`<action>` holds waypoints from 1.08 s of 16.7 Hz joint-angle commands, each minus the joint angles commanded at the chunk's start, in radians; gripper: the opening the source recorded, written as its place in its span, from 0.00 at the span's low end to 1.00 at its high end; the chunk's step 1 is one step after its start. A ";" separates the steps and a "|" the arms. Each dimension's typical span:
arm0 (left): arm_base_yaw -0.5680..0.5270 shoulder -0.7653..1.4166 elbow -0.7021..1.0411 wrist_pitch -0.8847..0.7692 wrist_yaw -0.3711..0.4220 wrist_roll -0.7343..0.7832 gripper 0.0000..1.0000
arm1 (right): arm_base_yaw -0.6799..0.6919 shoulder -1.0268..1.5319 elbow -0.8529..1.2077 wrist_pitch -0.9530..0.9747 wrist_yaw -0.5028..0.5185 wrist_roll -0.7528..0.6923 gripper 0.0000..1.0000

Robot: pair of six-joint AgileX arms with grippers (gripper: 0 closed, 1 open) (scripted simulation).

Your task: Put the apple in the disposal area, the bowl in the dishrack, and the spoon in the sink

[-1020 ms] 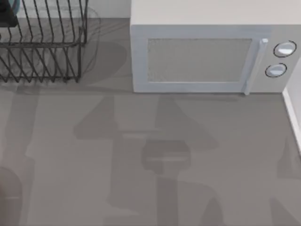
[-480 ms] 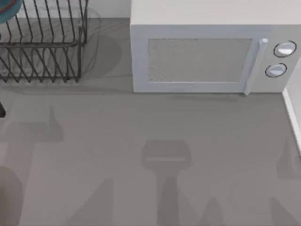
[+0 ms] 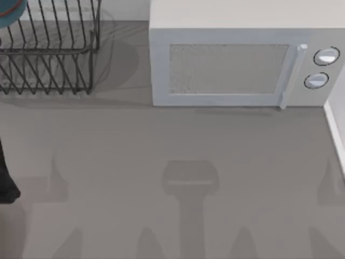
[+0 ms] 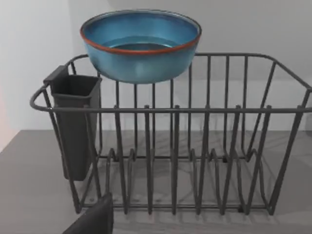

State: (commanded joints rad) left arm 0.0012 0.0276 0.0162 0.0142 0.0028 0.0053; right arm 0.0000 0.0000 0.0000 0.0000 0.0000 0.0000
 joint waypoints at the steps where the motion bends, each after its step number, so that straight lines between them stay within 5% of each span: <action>1: -0.001 -0.019 -0.011 -0.010 -0.002 -0.004 1.00 | 0.000 0.000 0.000 0.000 0.000 0.000 1.00; 10: -0.001 -0.028 -0.016 -0.014 -0.003 -0.005 1.00 | -0.039 0.065 0.058 -0.060 0.002 0.011 1.00; 18: -0.001 -0.028 -0.016 -0.014 -0.003 -0.005 1.00 | -0.288 0.667 0.430 -0.499 0.001 0.102 1.00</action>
State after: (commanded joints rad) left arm 0.0000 0.0001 0.0000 0.0001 0.0000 0.0000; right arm -0.2885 0.6672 0.4298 -0.4990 0.0011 0.1023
